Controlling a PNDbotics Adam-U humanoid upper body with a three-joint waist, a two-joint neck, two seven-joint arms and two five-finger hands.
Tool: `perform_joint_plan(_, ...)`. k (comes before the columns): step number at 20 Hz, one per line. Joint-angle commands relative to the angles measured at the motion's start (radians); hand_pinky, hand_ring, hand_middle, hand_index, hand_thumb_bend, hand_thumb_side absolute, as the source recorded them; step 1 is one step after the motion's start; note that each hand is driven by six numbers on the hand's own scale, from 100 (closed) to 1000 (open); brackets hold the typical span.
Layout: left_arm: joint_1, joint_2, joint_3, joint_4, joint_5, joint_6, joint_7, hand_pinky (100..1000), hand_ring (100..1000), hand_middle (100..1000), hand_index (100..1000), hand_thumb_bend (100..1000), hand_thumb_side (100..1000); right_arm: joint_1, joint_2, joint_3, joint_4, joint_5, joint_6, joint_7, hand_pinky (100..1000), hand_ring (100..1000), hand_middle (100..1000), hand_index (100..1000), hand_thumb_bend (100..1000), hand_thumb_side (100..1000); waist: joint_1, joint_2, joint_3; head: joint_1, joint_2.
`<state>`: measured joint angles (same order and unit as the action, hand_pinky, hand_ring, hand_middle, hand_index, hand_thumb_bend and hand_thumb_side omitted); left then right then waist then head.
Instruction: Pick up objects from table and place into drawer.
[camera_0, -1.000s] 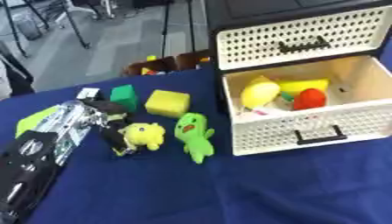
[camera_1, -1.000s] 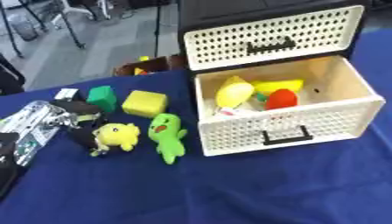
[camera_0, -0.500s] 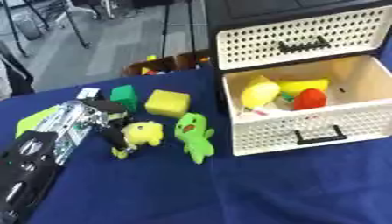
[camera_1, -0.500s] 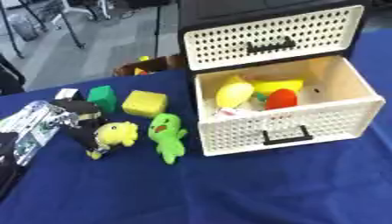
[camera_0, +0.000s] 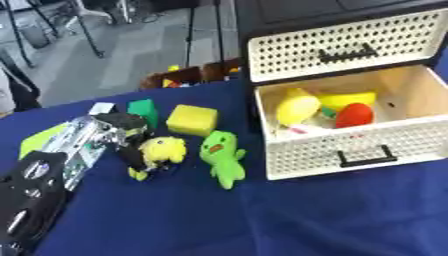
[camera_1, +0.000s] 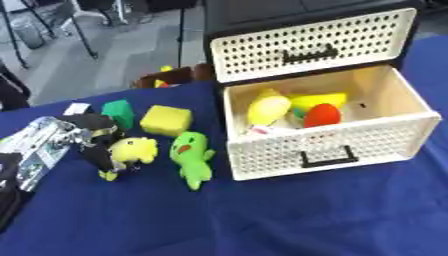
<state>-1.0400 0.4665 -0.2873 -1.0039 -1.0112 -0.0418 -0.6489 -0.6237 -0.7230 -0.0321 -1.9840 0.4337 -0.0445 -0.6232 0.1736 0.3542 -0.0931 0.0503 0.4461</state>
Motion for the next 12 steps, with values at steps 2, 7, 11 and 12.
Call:
perform_joint_plan(2,-0.018,0.028,-0.002,-0.029,-0.004,0.009,0.022,496,603,531,680,312,492,-0.007,-0.011,-0.013,-0.016,-0.013,0.002,0.000,688,640,600,764,156,886,-0.008,-0.027,0.005,-0.006,-0.004)
perform_joint_plan(7,-0.014,0.047,-0.010,-0.076,0.012,0.011,0.001,494,601,533,681,287,482,-0.005,-0.009,-0.012,-0.016,-0.010,0.007,0.004,688,641,601,764,156,887,-0.007,-0.042,0.014,-0.019,0.005)
perform_joint_plan(11,-0.010,0.077,-0.019,-0.158,0.055,0.007,-0.030,490,600,532,682,268,470,0.001,-0.010,-0.013,-0.016,-0.010,0.010,0.002,687,643,601,762,152,885,-0.007,-0.057,0.022,-0.027,0.013)
perform_joint_plan(12,-0.010,0.086,-0.020,-0.181,0.068,0.007,-0.036,490,600,532,682,268,471,0.003,-0.010,-0.013,-0.016,-0.010,0.010,0.002,687,643,601,762,152,885,-0.007,-0.061,0.024,-0.028,0.014)
